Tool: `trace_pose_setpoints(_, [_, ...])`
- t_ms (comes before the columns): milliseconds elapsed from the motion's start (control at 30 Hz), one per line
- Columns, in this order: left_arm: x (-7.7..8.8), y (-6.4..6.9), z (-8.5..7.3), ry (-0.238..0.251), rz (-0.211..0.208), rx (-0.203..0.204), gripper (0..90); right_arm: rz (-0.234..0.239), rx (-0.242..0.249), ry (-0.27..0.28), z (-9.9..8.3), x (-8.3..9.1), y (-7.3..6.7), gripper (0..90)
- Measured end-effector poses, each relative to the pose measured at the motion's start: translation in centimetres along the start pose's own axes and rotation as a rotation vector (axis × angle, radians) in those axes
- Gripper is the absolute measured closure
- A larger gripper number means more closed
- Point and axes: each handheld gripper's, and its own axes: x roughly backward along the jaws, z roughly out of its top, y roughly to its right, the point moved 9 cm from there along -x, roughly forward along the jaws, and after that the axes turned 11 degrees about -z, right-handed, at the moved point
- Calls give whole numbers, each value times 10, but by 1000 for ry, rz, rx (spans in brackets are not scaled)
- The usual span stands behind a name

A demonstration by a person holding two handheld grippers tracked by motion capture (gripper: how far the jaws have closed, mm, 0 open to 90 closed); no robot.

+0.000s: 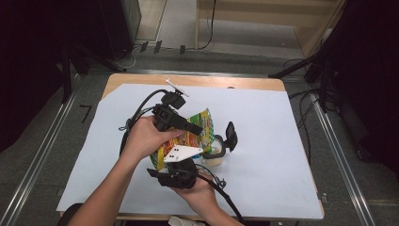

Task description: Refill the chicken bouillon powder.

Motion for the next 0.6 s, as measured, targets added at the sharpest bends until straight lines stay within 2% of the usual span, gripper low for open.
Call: trace_pose_setpoints(600, [0,0,0,-1,-11,1,746,-2,0,-3,0,0,0,655])
